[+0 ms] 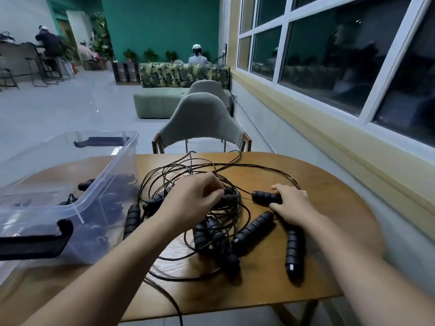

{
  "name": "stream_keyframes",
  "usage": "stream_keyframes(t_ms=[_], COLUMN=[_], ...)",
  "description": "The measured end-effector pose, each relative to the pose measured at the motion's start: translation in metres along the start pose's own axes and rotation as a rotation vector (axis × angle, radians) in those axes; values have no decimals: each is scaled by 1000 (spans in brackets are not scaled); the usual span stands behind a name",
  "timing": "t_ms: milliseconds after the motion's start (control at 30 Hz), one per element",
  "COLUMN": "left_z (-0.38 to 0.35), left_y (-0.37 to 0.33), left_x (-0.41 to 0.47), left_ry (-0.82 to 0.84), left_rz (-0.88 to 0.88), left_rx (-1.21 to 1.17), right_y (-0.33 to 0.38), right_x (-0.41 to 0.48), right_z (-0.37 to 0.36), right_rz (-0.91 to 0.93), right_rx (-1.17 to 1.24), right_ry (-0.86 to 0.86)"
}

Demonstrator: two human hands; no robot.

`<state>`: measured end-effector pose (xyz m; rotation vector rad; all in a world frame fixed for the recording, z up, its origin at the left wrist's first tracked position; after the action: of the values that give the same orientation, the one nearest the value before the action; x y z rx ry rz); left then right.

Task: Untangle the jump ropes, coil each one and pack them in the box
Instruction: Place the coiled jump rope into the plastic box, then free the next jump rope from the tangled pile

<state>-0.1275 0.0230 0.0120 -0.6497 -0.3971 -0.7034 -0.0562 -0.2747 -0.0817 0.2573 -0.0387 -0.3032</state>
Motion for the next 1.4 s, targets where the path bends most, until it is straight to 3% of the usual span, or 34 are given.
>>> stream_keyframes(t_ms=[133, 333, 500, 667, 767, 867, 1067, 1233, 1400], left_z=[3, 18, 31, 54, 57, 51, 30, 18, 10], left_y=[-3, 2, 12, 30, 45, 55, 67, 50, 60], left_x=[-6, -7, -7, -8, -6, -8, -14, -7, -8], left_ry=[-27, -144, -258, -428, -332, -256, -118, -147, -36], left_rz=[-43, -50, -32, 42, 103, 134, 266, 229, 340], left_rx=[-46, -55, 22, 130, 155, 79, -148, -166, -100], right_y=[3, 35, 75, 84, 75, 63, 53, 78, 82], right_x=[6, -33, -98, -114, -105, -93, -78, -93, -99], right_z=[3, 61, 89, 97, 106, 109, 114, 107, 117], right_rz=[50, 228, 451, 500, 447, 361, 172, 221, 273], right_rx=[38, 556, 586, 698, 907, 1010, 1443, 1497, 1541], right_ry=[-63, -76, -3, 95, 158, 161, 228, 350, 336])
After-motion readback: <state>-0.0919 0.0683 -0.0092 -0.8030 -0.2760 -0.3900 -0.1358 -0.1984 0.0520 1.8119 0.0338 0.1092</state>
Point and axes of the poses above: each hand's wrist, its own x-axis towards the middle knuckle, its own z-axis out of the back of the hand, y = z × x, the point moved 5 cm from there along x, towards the middle knuckle, and after that the axes turned 15 degrees about -z, right-handed, at the moved point
